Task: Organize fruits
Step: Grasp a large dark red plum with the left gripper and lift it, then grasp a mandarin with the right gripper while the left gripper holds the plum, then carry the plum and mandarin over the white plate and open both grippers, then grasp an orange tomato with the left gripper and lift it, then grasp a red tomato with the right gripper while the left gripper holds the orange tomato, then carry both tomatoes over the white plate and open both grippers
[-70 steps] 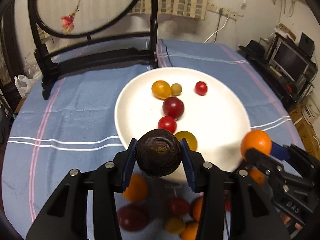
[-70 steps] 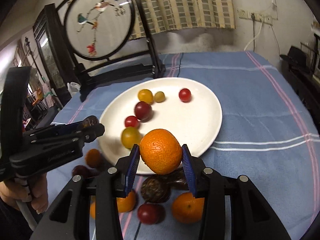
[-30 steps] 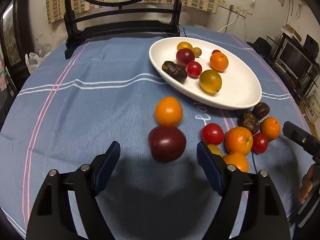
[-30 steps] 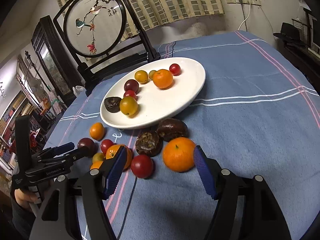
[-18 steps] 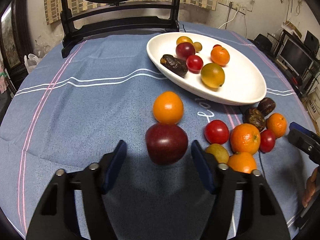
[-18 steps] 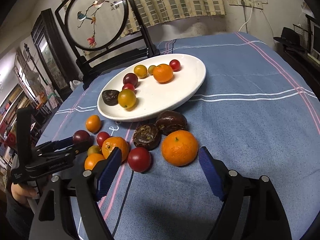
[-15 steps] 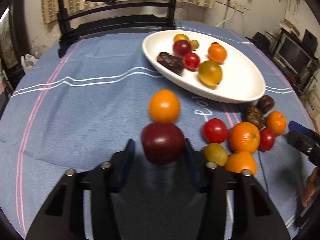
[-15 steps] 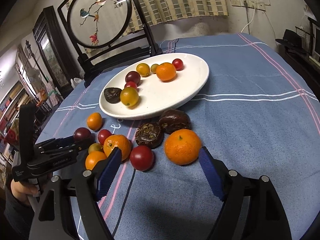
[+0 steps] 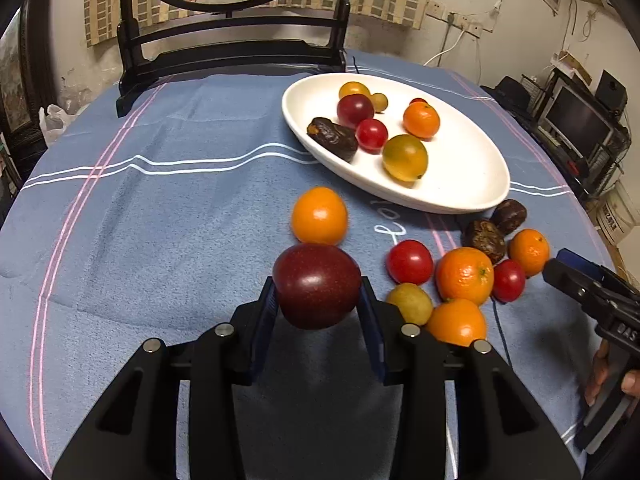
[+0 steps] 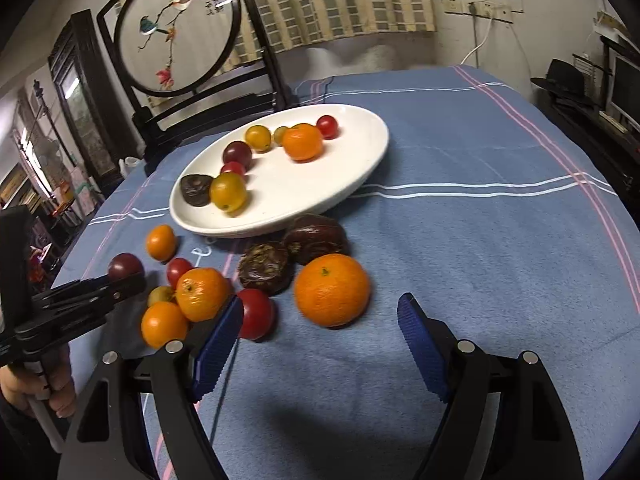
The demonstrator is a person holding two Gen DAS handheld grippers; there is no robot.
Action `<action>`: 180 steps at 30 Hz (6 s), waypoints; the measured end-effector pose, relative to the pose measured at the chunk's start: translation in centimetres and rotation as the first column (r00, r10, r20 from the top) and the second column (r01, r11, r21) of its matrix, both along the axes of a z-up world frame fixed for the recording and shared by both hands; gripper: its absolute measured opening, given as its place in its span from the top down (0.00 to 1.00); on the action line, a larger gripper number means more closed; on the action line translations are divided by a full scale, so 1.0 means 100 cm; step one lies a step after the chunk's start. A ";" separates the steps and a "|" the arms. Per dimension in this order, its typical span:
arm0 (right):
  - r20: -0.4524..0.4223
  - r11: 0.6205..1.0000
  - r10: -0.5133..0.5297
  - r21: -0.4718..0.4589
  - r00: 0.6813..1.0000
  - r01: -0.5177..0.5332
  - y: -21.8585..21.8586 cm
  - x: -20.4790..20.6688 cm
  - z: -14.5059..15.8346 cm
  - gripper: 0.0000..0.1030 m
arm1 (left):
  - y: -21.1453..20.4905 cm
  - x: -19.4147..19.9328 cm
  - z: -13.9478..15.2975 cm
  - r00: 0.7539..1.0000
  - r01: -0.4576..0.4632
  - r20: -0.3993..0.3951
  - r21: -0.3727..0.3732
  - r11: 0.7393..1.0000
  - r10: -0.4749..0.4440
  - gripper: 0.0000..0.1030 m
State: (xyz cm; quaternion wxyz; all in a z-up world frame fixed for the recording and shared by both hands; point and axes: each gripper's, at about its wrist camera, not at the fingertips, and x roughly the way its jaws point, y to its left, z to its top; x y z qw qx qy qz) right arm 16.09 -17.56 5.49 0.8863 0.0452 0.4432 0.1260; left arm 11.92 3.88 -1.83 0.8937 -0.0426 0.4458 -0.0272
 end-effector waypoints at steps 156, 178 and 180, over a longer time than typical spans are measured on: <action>-0.101 0.947 0.243 -0.189 0.965 -0.258 0.061 0.002 -0.014 0.39 | -0.054 -0.012 -0.010 0.989 0.147 -0.006 0.010 0.989 -0.147 0.64; -0.022 0.957 0.244 -0.155 0.970 -0.244 0.061 0.000 0.002 0.71 | -0.051 -0.003 -0.009 0.991 0.131 0.011 -0.025 0.991 -0.131 0.64; -0.008 0.962 0.233 -0.143 0.972 -0.232 0.058 0.000 0.006 0.71 | -0.050 -0.007 -0.003 0.991 0.131 0.032 -0.040 0.991 -0.129 0.64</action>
